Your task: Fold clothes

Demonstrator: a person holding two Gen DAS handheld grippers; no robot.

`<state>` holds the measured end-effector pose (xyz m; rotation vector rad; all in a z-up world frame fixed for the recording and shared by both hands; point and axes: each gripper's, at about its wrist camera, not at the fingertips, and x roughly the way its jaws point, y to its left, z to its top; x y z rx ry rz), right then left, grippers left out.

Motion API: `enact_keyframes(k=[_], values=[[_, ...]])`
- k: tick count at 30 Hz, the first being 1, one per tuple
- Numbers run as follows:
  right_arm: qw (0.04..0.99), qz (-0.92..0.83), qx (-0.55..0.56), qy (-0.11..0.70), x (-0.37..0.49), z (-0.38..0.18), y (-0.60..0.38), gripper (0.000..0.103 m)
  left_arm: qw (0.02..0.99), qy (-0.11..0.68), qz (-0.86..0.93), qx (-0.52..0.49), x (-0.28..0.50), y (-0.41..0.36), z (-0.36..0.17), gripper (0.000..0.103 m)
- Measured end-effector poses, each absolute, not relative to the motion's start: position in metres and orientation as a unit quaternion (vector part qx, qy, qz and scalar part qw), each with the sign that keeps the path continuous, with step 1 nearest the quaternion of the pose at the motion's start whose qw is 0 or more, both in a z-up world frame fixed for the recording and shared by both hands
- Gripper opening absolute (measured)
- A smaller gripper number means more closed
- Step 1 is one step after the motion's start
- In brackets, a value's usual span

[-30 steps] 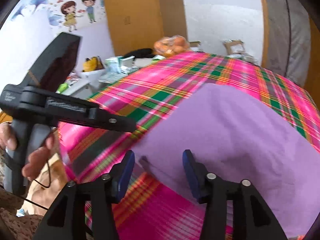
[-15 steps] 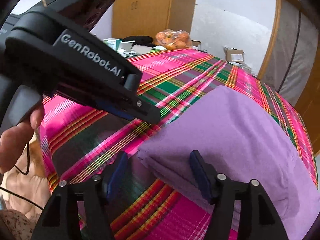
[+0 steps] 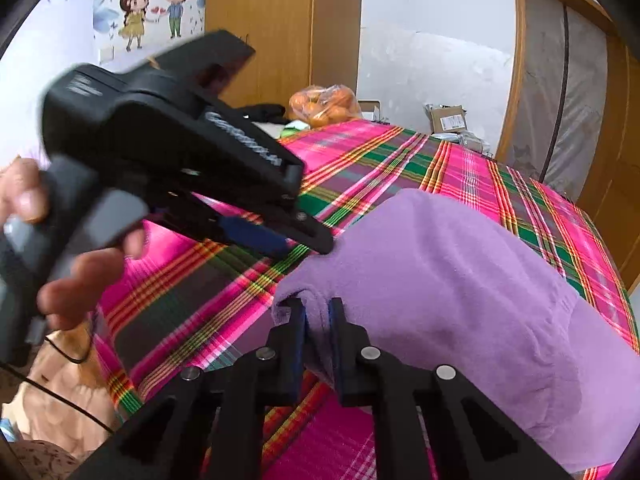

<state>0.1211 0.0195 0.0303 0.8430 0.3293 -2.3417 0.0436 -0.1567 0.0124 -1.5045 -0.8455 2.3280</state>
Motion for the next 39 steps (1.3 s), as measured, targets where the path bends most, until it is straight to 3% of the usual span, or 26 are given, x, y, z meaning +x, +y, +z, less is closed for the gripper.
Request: enact_keyframes(k=[19, 22, 30, 33, 35, 39], values=[[0.333, -0.889, 0.310, 0.050, 0.117, 0.050, 0.052, 0.009, 0.164, -0.318, 0.753, -0.551, -0.025, -0.130, 0.002, 0.042], [0.340, -0.887, 0.311, 0.041, 0.119, 0.051, 0.053, 0.009, 0.168, -0.329, 0.750, -0.549, -0.026, -0.132, 0.000, 0.049], [0.352, -0.880, 0.317, 0.041, 0.116, 0.049, 0.049, 0.009, 0.180, -0.325, 0.755, -0.540, -0.051, -0.123, 0.000, 0.050], [0.354, -0.878, 0.320, 0.041, 0.113, 0.047, 0.047, 0.009, 0.178, -0.323, 0.756, -0.541, -0.058, -0.119, 0.000, 0.047], [0.355, -0.877, 0.323, 0.041, 0.113, 0.047, 0.045, 0.009, 0.176, -0.308, 0.767, -0.535, -0.061, -0.115, 0.001, 0.027], [0.355, -0.876, 0.325, 0.043, 0.114, 0.047, 0.041, 0.009, 0.179, -0.309, 0.772, -0.525, -0.062, -0.117, 0.001, 0.016]])
